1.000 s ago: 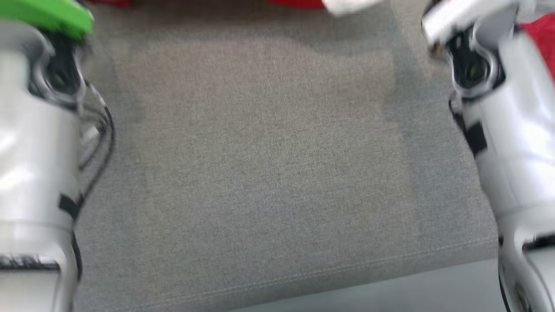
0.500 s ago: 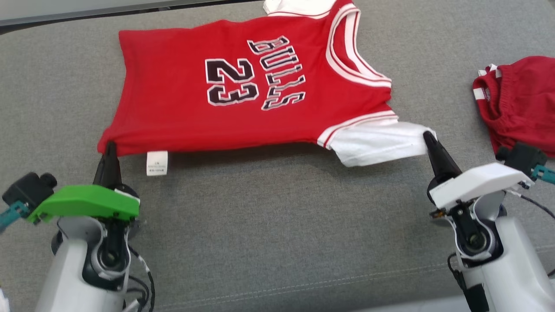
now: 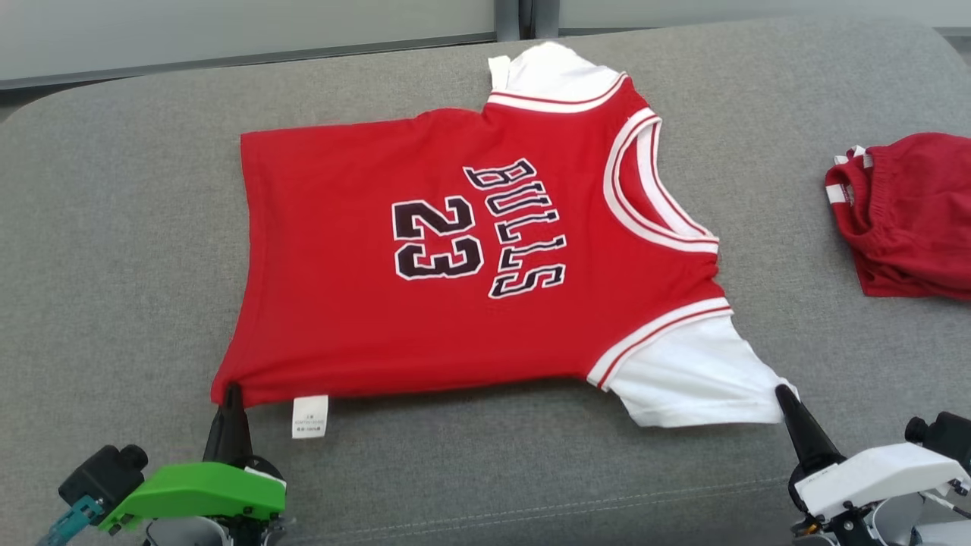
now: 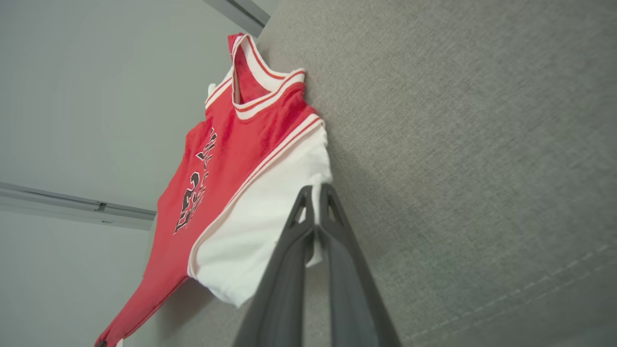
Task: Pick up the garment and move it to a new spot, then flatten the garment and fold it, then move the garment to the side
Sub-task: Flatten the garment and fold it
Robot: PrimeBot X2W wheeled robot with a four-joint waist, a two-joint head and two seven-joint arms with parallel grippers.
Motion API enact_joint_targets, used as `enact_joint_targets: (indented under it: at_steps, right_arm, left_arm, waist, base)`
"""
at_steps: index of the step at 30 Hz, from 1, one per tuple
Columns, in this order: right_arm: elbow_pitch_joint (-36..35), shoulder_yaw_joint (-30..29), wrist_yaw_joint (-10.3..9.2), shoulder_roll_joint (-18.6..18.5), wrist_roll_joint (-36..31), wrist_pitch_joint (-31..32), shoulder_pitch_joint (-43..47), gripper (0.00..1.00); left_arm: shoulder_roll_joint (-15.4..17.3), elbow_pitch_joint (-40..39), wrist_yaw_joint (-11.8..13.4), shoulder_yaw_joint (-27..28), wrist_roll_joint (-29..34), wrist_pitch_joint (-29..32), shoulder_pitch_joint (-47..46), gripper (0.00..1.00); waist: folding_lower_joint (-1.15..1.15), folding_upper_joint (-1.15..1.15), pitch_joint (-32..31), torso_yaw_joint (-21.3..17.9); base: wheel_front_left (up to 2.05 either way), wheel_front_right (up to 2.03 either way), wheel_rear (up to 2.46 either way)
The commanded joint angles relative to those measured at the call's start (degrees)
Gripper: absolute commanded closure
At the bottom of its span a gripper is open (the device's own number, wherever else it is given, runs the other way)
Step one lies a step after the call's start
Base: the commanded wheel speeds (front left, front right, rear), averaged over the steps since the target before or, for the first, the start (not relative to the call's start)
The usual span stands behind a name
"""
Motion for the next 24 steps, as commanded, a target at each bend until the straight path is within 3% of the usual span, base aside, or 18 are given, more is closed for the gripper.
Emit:
enact_joint_targets:
  at_steps: [1,13,24]
  right_arm:
    - [-0.43,-0.13,0.02,-0.26,1.17,-0.44,1.98,1.0]
    - [-0.01,1.07,0.02,-0.23,2.79,-0.42,5.89,1.0]
    - [5.28,2.01,0.02,-0.22,6.38,0.28,2.85,1.0]
  left_arm:
    - [0.39,-0.03,0.03,0.2,0.47,-0.8,1.81,1.0]
    - [1.26,-1.19,0.81,-1.18,1.41,-0.65,7.61,1.0]
    - [0.58,0.85,1.16,-1.69,0.43,0.73,6.29,1.0]
  waist:
    - [0.01,0.0,-1.01,-0.2]
    - [0.01,0.0,-3.85,-0.73]
    - [0.01,0.0,-5.78,-0.3]
  base:
    - [0.0,0.0,0.0]
    - [0.0,0.0,0.0]
    - [0.0,0.0,0.0]
